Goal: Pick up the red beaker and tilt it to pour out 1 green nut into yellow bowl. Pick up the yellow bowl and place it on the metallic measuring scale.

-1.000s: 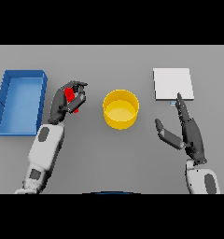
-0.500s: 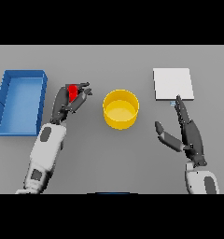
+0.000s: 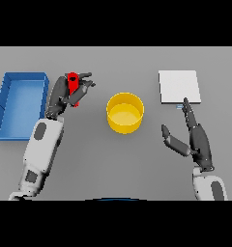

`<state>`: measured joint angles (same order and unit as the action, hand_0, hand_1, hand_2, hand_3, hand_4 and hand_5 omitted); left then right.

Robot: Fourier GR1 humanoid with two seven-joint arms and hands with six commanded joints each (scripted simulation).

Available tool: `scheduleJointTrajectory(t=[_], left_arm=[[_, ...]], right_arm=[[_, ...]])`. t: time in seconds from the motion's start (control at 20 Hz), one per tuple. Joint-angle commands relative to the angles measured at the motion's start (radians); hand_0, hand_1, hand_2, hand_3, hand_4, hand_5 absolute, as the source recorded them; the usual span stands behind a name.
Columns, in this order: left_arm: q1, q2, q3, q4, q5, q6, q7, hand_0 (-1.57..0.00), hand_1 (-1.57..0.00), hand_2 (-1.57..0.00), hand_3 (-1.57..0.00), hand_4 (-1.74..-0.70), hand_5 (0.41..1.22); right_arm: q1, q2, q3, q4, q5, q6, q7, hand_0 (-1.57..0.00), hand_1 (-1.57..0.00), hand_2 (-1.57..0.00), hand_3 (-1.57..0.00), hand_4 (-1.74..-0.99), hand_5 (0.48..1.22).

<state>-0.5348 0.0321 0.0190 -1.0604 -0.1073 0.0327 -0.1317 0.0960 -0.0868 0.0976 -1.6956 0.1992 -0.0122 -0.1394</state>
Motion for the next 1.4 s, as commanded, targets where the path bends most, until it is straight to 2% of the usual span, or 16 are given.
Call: scheduleJointTrajectory(t=[0.0, 0.2, 0.25, 0.4, 0.45, 0.5, 0.55, 0.75, 0.9, 1.0, 1.05, 1.1, 1.2, 1.35], left_arm=[[-0.008, 0.010, -0.006, 0.004, -0.009, -0.001, 0.008, -1.56, -1.56, -1.56, -1.55, -1.72, 1.133], [-0.054, 0.058, -0.032, 0.033, -0.044, -0.011, 0.020, -1.56, -1.56, -1.56, -1.56, -1.73, 1.138], [-0.068, 0.073, -0.062, 0.038, -0.079, -0.009, 0.016, -1.56, -1.56, -1.56, -1.56, -1.73, 1.134], [-0.099, 0.129, -0.148, 0.025, -0.173, -0.026, 0.080, -1.57, -1.57, -1.57, -1.56, -1.74, 1.120], [-0.104, 0.145, -0.186, 0.014, -0.208, -0.034, 0.091, -1.57, -1.57, -1.57, -1.57, -1.74, 1.120], [-0.119, 0.161, -0.219, 0.007, -0.240, -0.048, 0.124, -1.57, -1.57, -1.57, -1.57, -1.74, 1.125], [-0.133, 0.171, -0.249, 0.001, -0.267, -0.059, 0.146, -1.57, -1.57, -1.57, -1.57, -1.74, 1.127], [-0.220, 0.211, -0.375, 0.015, -0.393, -0.108, 0.213, -1.57, -1.57, -1.57, -1.57, -1.74, 1.147], [-0.288, 0.232, -0.482, 0.038, -0.518, -0.145, 0.250, -1.57, -1.57, -1.57, -1.57, -1.74, 1.183], [-0.317, 0.241, -0.540, 0.062, -0.582, -0.181, 0.247, -1.57, -1.57, -1.57, -1.57, -1.74, 1.197], [-0.336, 0.249, -0.570, 0.066, -0.616, -0.210, 0.254, -1.57, -1.57, -1.57, -1.57, -1.69, 1.202], [-0.359, 0.246, -0.596, 0.076, -0.644, -0.236, 0.265, -1.57, -1.57, -1.57, -1.49, -1.70, 1.205], [-0.402, 0.257, -0.648, 0.096, -0.696, -0.283, 0.235, -1.57, -1.57, -1.57, -1.38, -1.71, 1.211], [-0.477, 0.260, -0.713, 0.160, -0.767, -0.333, 0.198, -1.57, -1.57, -1.57, -1.33, -1.72, 1.216]], right_arm=[[0.006, 0.002, 0.007, -0.007, 0.005, 0.000, -0.015, 0.00, 0.00, 0.00, 0.00, -1.219, 0.659], [0.013, 0.001, 0.016, -0.018, 0.021, -0.003, -0.012, 0.00, 0.00, 0.00, 0.00, -1.213, 0.662], [0.003, -0.001, 0.014, -0.011, 0.026, -0.007, 0.006, 0.00, 0.00, 0.00, 0.00, -1.210, 0.664], [-0.010, 0.004, 0.016, -0.028, 0.025, -0.010, 0.042, 0.00, 0.00, 0.00, 0.00, -1.194, 0.658], [0.002, 0.002, 0.019, -0.028, 0.031, -0.010, 0.026, 0.00, 0.00, 0.00, 0.00, -1.190, 0.658], [0.007, -0.002, 0.015, -0.028, 0.026, -0.007, 0.032, 0.00, 0.00, 0.00, 0.00, -1.186, 0.660], [-0.009, 0.000, 0.013, -0.025, 0.027, -0.009, 0.059, 0.00, 0.00, 0.00, 0.00, -1.183, 0.663], [0.012, 0.000, 0.019, -0.027, 0.016, 0.008, 0.035, 0.00, 0.00, 0.00, 0.00, -1.182, 0.668], [0.008, 0.004, 0.016, -0.026, 0.008, 0.010, 0.043, 0.00, 0.00, 0.00, 0.00, -1.183, 0.673], [0.005, 0.008, 0.013, -0.030, 0.001, 0.008, 0.050, 0.00, 0.00, 0.00, 0.00, -1.187, 0.676], [0.008, 0.007, 0.008, -0.033, -0.003, 0.007, 0.053, 0.00, 0.00, 0.00, 0.00, -1.191, 0.675], [0.011, 0.012, 0.014, -0.037, -0.005, 0.011, 0.060, 0.00, 0.00, 0.00, 0.00, -1.190, 0.675], [0.020, 0.016, 0.014, -0.048, -0.012, 0.012, 0.065, 0.00, 0.00, 0.00, 0.00, -1.195, 0.671], [0.032, 0.032, 0.014, -0.039, -0.034, 0.021, 0.066, 0.00, 0.00, 0.00, 0.00, -1.202, 0.651]])
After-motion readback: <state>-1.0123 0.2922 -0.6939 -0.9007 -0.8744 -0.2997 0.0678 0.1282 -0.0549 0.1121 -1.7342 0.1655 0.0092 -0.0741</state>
